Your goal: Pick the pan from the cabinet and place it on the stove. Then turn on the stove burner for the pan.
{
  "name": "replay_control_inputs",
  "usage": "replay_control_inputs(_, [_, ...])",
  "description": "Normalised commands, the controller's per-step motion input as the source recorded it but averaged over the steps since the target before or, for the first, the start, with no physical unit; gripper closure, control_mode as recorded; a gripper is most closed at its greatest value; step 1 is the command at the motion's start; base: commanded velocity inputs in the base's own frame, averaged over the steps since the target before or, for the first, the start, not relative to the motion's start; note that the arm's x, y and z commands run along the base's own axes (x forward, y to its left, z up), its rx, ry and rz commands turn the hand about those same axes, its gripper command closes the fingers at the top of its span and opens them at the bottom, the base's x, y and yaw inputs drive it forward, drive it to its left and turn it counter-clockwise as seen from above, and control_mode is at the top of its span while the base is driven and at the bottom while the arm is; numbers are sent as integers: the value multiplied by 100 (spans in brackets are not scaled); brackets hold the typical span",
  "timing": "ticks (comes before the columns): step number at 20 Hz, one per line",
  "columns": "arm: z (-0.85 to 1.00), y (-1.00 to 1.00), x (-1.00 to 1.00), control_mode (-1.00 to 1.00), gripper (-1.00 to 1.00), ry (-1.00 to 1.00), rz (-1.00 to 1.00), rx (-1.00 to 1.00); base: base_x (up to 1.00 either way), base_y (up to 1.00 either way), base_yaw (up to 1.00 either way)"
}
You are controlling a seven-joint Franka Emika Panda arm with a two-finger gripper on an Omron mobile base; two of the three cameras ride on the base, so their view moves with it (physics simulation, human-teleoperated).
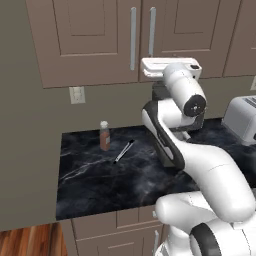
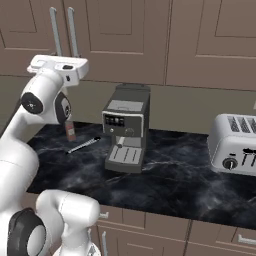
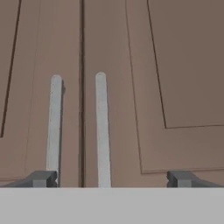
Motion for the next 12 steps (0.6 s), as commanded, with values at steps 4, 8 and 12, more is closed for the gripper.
replay_control_inputs(4, [1, 6, 42, -100, -100, -1, 0, -5, 0, 0, 0])
replay_control_inputs(8, [4, 3, 44, -100, -100, 0, 0, -3, 0, 0, 0])
replay_control_inputs(12, [6, 0, 43, -100, -100, 0, 0, -1, 0, 0, 0])
